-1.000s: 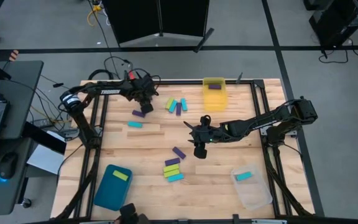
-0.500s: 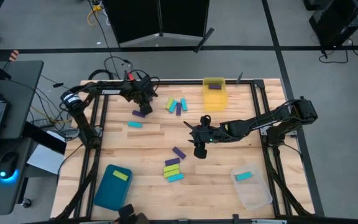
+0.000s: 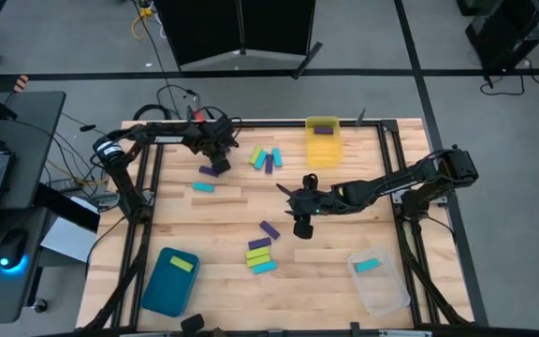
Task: Sort blocks
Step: Put the violet block into the transparent yellow bin
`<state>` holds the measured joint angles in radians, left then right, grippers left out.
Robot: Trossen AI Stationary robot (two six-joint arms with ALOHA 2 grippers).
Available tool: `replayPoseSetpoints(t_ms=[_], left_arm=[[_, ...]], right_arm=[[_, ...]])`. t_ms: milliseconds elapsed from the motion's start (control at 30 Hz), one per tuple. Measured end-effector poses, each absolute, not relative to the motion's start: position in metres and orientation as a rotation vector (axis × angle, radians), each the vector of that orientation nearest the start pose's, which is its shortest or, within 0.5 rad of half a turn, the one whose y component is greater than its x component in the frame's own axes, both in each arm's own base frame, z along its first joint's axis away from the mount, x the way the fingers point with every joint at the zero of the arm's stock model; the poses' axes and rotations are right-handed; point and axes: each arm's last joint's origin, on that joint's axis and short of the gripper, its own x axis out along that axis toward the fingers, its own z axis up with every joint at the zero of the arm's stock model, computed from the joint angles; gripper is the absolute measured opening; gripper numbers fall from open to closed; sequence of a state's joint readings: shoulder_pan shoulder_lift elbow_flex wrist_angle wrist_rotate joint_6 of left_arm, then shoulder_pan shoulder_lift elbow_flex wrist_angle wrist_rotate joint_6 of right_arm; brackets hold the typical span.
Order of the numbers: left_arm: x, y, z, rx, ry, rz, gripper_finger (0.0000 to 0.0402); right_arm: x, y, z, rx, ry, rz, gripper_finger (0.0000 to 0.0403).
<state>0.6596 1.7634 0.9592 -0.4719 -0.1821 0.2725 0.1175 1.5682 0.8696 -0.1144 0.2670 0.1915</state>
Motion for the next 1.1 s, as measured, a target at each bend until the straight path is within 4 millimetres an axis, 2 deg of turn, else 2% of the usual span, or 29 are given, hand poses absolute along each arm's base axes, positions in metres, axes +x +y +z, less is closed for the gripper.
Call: replayPoseSetpoints(t_ms=[600, 867, 1100], left_arm=[[0.257, 0.172, 0.14, -0.037, 1.337, 0.486, 0.0099], [0.268, 0.147, 0.159, -0.091, 1.216, 0.315, 0.0098], [0.287, 0.12, 0.162, -0.053, 1.142, 0.247, 0.0098]], right_arm=[[0.302, 0.028, 0.18, 0.014, 0.889, -0.231, 0.0168], [0.292, 0.027, 0.185, 0.03, 0.935, -0.249, 0.0168], [0.29, 0.027, 0.192, 0.04, 0.906, -0.248, 0.0168]])
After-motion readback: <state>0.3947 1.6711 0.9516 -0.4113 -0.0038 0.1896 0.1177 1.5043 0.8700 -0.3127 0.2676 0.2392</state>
